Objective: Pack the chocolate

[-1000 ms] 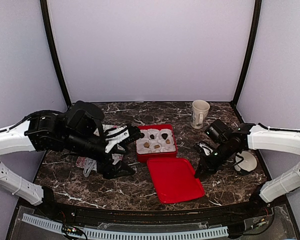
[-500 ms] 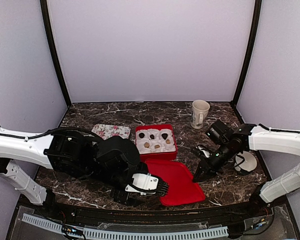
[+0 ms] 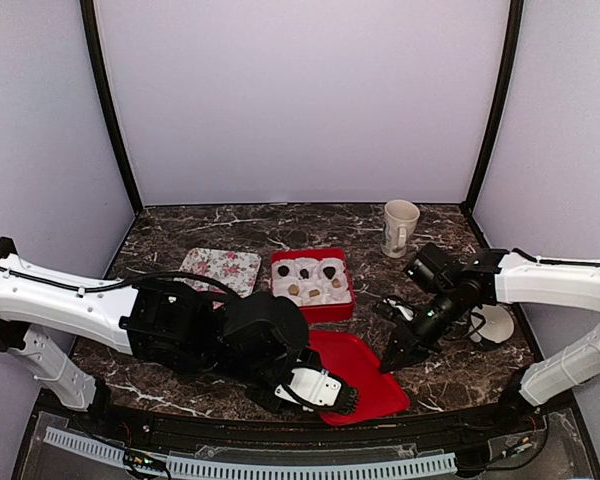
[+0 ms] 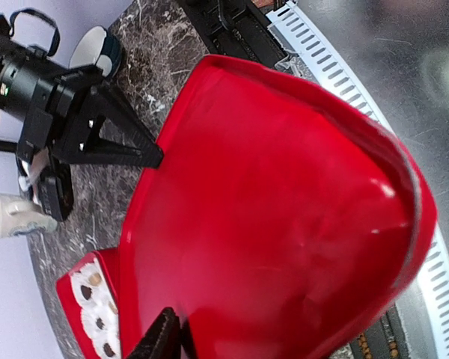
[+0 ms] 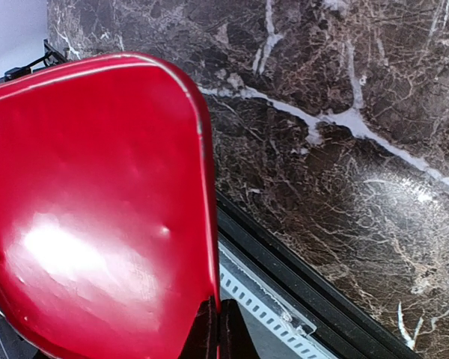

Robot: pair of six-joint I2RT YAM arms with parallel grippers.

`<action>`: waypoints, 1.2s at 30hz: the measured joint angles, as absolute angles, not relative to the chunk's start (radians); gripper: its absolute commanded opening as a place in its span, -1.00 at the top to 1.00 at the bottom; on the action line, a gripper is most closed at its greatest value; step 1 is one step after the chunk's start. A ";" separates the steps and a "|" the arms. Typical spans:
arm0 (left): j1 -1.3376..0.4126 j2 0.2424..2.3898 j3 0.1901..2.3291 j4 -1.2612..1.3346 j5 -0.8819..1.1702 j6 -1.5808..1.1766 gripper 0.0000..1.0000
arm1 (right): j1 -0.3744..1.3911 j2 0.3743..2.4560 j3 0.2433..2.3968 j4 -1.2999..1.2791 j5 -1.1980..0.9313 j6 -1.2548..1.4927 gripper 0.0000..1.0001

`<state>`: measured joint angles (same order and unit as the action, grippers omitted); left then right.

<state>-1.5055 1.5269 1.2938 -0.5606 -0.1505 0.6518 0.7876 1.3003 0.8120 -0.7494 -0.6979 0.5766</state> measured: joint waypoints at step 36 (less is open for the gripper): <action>-0.953 1.254 1.243 -0.112 0.431 -0.214 0.91 | 0.469 0.739 0.770 -0.192 -0.648 0.610 -0.66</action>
<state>-0.9527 1.2537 1.2434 -0.1123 0.4313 -0.2142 0.4690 0.7395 0.7700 -0.1917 -0.6479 0.6102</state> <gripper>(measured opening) 0.088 0.818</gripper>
